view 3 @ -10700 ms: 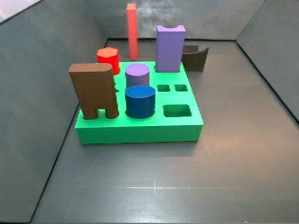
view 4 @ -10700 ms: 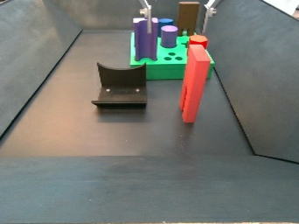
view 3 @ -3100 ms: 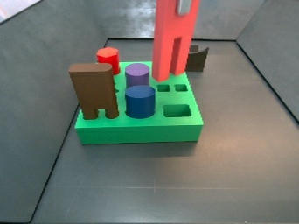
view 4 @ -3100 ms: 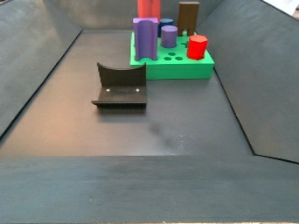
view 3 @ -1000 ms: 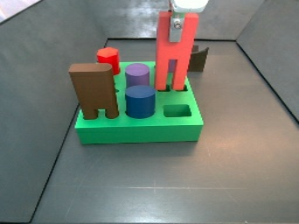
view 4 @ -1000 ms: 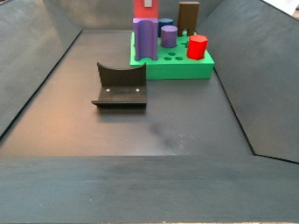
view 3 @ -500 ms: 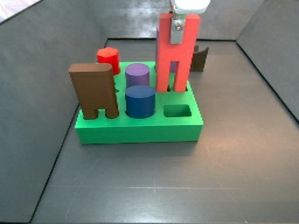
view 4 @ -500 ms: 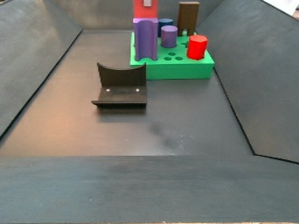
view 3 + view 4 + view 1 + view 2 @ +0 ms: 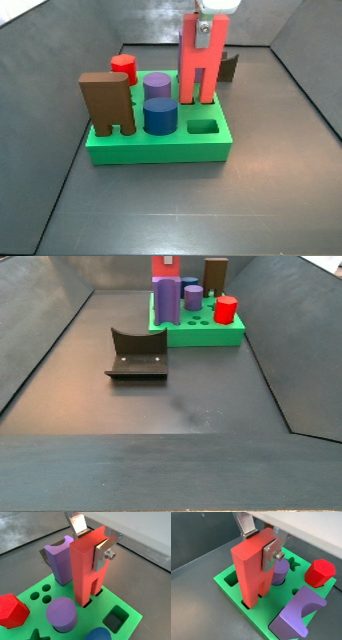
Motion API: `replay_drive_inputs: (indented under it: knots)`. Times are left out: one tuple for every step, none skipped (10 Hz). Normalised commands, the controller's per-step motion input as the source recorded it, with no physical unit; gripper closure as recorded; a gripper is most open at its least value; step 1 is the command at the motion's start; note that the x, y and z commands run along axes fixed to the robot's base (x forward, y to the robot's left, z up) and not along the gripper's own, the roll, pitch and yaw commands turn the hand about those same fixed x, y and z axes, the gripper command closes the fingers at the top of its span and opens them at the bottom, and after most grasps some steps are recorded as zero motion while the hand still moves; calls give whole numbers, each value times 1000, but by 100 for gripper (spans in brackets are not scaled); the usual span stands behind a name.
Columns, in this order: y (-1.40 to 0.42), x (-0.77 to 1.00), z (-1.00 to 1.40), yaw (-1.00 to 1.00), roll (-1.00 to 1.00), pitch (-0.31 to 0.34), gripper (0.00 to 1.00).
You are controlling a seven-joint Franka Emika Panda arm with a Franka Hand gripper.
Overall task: Pick up the double-square object. Move up. Move to above the board. Insert the double-square object.
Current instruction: Insert the double-square object.
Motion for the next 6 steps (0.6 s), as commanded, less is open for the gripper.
replay_drive_inputs:
  knots:
    - [0,0,-197,0,-119,-47,100]
    - [0,0,-180,0,-139,-74,100]
    - [-20,3,-174,0,-134,-73,100]
    - [-14,66,-171,0,-134,-66,100]
    - [-9,131,-160,20,-121,-53,100]
    - [0,137,-154,31,-114,-44,100]
